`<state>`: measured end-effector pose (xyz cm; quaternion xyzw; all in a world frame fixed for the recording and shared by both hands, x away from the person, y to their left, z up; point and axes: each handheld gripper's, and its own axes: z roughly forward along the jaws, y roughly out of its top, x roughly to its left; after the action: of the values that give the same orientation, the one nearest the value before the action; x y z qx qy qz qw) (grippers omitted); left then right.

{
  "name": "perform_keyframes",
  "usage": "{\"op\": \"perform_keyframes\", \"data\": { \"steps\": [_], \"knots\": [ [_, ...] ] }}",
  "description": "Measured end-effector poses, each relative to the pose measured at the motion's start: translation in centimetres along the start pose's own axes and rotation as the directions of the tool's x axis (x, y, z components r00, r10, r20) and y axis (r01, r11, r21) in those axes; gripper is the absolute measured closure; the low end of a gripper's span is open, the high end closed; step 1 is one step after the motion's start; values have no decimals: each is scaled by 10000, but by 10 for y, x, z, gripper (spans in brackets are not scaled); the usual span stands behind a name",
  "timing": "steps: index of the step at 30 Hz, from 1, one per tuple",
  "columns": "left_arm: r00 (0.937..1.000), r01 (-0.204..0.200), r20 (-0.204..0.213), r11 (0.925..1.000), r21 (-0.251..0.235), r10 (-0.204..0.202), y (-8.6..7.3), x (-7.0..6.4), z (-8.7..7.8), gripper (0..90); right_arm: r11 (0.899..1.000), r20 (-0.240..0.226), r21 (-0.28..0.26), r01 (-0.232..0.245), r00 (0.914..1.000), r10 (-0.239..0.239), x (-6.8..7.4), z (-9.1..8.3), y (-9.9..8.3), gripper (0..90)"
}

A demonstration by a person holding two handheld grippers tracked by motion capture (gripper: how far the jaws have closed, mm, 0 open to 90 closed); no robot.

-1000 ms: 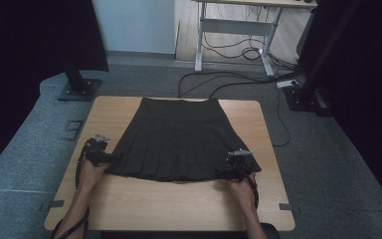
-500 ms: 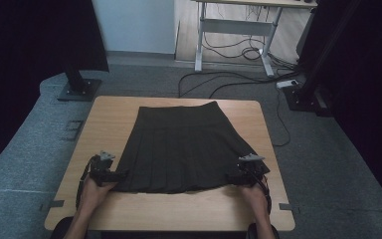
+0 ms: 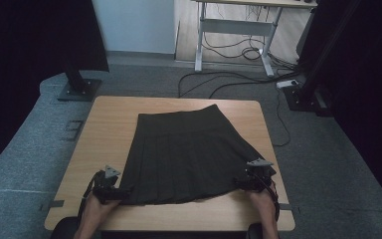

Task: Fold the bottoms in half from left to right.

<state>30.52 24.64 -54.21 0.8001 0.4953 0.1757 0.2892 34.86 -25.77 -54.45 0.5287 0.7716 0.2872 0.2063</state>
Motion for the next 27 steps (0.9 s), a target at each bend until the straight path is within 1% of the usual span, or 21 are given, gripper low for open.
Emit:
{"op": "perform_keyframes", "data": {
  "steps": [1,2,3,5,6,7,8,9,11,14,15,16,17,18,19,20,22,23,25,26,27],
  "knots": [
    [10000,-41,26,10000,0,41,-1,-3,-1,99,9999,67,38,-132,9999,132,-2,-2,-3,107],
    [10000,-69,58,10000,-15,69,-3,-5,-2,99,9999,67,38,-132,9999,132,-2,-2,-3,107],
    [9999,-124,110,9999,-10,124,-4,-8,-3,99,9997,64,31,-245,9997,244,-4,-4,-5,111],
    [9996,-224,192,9997,-42,224,-9,-17,-6,99,9996,56,-16,-279,9996,279,-8,-9,-10,129],
    [9996,-224,192,9997,-42,224,-9,-17,-6,99,9996,56,-16,-279,9996,279,-8,-9,-10,129],
    [9993,-281,242,9996,-61,283,-12,-22,-9,99,9995,62,-33,-314,9995,314,-10,-11,-13,131],
    [9993,-281,242,9996,-61,283,-12,-22,-9,99,9995,62,-33,-314,9995,314,-10,-11,-13,131],
    [9992,-297,270,9995,-94,299,-14,-25,-10,99,9995,75,-35,-321,9995,321,-11,-13,-15,131],
    [9990,-315,315,9994,-129,319,-15,-25,-10,98,9994,72,-49,-333,9994,333,-12,-12,-15,131],
    [9981,-431,430,9990,-153,437,-14,-23,-10,97,9992,44,-61,-407,9992,407,-11,-12,-15,131],
    [9972,-503,553,9986,-129,510,-14,-21,-10,97,9990,17,-91,-434,9991,435,-11,-12,-15,131],
    [9972,-503,553,9986,-129,510,-14,-21,-10,96,9990,17,-91,-434,9991,435,-11,-12,-15,131],
    [9952,-495,838,9988,-28,496,-12,-18,-11,96,9988,-18,-127,-480,9988,480,-11,-11,-16,131],
    [9952,-495,838,9988,-28,496,-12,-18,-11,96,9987,-27,-136,-500,9987,500,-11,-11,-16,132],
    [9936,-374,1064,9993,-97,383,-8,-12,-12,92,9986,-32,-146,-514,9987,514,-11,-11,-16,131],
    [9936,-362,1067,9992,-147,375,-5,-8,-12,79,9985,-33,-158,-525,9986,525,-11,-11,-16,131],
    [9949,-420,904,9985,-339,449,4,1,-14,57,9984,-18,-195,-539,9985,539,-11,-11,-16,131],
    [9953,-324,893,9984,-470,365,10,7,-14,52,9983,-35,-220,-541,9985,541,-11,-11,-16,131],
    [9949,-48,1001,9981,-619,110,21,19,-12,52,9981,-55,-284,-542,9985,541,-11,-10,-17,129],
    [9949,-48,1001,9981,-619,110,21,19,-12,54,9981,-55,-284,-542,9985,541,-11,-10,-17,129],
    [9949,81,1013,9976,-683,-11,29,26,-9,54,9980,-54,-310,-551,9985,549,-11,-10,-17,129]
  ]
}}
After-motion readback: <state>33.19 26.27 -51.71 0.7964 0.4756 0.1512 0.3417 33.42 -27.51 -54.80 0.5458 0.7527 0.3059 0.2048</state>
